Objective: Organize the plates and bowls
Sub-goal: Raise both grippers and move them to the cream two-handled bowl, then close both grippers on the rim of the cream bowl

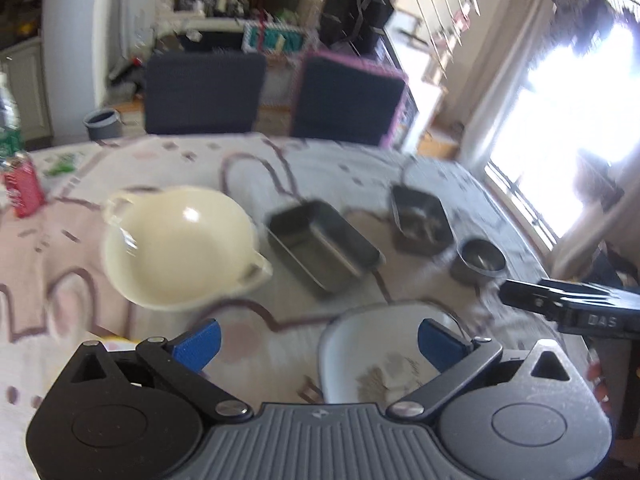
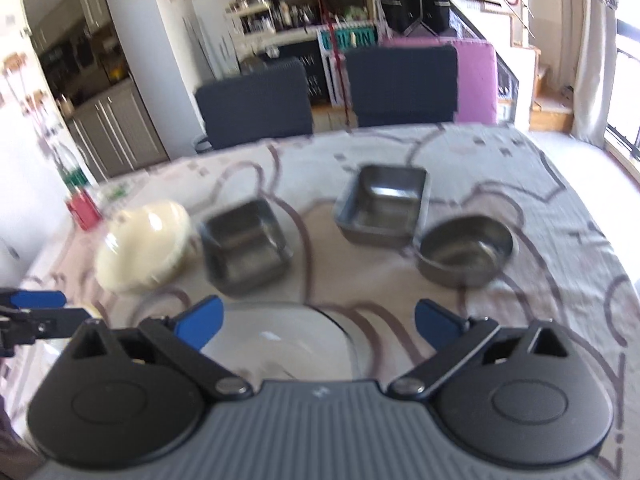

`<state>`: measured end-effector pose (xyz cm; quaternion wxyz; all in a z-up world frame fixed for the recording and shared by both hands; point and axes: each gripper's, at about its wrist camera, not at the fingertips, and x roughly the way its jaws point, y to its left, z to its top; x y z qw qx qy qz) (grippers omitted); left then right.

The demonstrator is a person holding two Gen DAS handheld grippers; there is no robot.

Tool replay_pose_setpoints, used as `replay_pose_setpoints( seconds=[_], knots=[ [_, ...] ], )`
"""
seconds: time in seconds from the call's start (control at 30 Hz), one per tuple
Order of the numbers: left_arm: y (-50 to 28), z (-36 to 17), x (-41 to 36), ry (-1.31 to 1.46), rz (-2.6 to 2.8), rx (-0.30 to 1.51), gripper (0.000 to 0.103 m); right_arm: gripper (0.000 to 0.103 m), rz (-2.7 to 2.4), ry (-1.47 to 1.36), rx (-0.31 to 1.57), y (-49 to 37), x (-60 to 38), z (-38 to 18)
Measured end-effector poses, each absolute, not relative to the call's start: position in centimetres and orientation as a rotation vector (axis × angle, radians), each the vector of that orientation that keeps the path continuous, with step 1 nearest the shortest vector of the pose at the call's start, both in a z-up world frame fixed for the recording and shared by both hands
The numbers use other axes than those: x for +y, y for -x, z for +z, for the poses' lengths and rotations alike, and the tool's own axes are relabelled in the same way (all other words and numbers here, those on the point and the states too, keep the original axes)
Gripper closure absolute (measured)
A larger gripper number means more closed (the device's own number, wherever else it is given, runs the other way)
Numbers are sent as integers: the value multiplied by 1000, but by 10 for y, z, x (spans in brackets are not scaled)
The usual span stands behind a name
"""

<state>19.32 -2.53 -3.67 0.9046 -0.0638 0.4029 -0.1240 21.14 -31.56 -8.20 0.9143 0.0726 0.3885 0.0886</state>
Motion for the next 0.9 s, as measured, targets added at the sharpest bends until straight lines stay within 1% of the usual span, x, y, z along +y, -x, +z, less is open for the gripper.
replay_pose_setpoints(
  seconds=[0.23, 0.47, 0.57, 0.73, 0.83, 0.9],
  knots=[
    [-191, -6, 30, 136, -131, 696, 0, 0, 279, -169, 737, -220, -268, -54],
    [-227, 25, 76, 146, -55, 672, 0, 0, 345, -243, 751, -236, -214, -35],
    [-247, 35, 87, 161, 22, 662, 0, 0, 356, -324, 798, -253, -197, -34],
    [-278, 34, 105, 202, 97, 632, 0, 0, 329, -462, 886, -278, -172, -42],
    [-294, 20, 116, 233, 94, 630, 0, 0, 297, -525, 922, -294, -162, -56],
    [-303, 6, 121, 248, 88, 634, 0, 3, 295, -603, 925, -299, -161, -72]
  ],
)
